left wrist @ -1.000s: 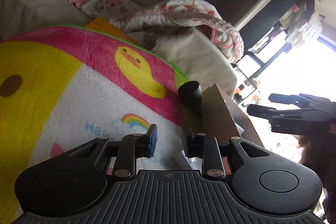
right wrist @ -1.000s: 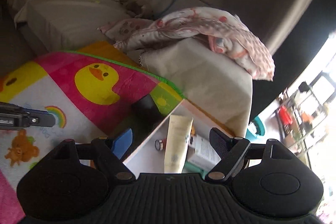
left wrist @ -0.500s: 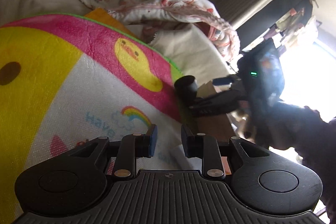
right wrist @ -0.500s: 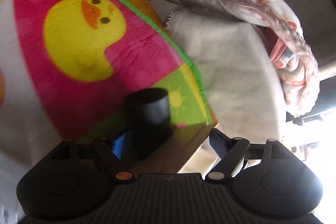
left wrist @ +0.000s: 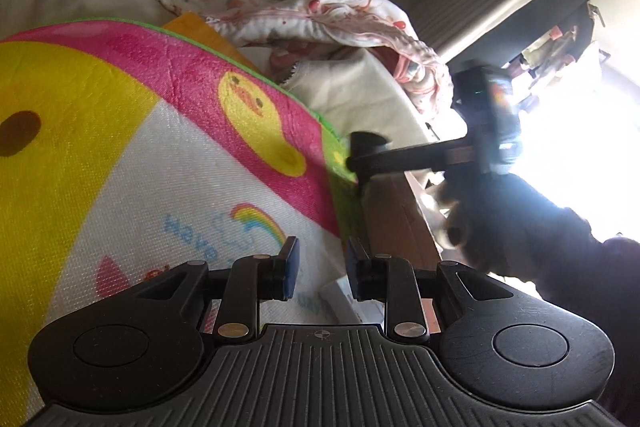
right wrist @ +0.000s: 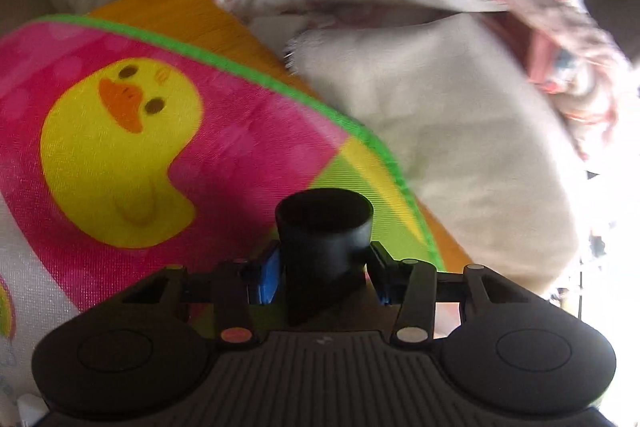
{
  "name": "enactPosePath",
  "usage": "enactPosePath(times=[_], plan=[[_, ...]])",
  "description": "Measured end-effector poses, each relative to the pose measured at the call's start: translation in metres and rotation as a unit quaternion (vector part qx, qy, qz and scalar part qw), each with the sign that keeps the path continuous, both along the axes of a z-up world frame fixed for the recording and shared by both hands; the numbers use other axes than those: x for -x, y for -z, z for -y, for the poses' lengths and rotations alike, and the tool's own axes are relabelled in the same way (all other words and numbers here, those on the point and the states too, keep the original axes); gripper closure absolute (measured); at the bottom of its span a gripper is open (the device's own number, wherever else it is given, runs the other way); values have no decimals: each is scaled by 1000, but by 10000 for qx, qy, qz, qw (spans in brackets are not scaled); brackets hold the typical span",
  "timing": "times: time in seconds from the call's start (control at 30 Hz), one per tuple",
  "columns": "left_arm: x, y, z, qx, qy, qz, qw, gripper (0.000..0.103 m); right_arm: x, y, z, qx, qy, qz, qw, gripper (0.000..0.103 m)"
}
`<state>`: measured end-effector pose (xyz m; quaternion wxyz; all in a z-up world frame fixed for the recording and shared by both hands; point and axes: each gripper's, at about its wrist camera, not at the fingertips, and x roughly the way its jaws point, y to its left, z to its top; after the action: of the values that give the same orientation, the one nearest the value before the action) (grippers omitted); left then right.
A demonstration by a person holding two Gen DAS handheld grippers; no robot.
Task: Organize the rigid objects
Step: 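Grasp the black hair-dryer nozzle with the right tool, then grasp the white multi-port charger with the left tool while the right tool holds the nozzle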
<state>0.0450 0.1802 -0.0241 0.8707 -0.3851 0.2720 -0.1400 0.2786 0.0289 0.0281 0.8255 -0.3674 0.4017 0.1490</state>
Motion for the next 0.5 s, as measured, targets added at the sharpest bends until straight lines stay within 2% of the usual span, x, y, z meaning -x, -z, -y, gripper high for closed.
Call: enactPosePath(times=[0.13,0.27,0.4,0.5], plan=[[-1,1,-2,3,-42,-28,10000,76,28,-48,22,-1064,241,74,9940,58],[-1,1,-1,-31,-35,-42,10000,76,88,-93,60,-1933,220,128,9808,58],[-1,-1,5,-181,54,-44,9998,76,158,-105,112,-2151,326,65,9760,58],[1,-11,20,-642,150,-60,9978,76,204,-91,149,-1831,590,-87,9813,58]])
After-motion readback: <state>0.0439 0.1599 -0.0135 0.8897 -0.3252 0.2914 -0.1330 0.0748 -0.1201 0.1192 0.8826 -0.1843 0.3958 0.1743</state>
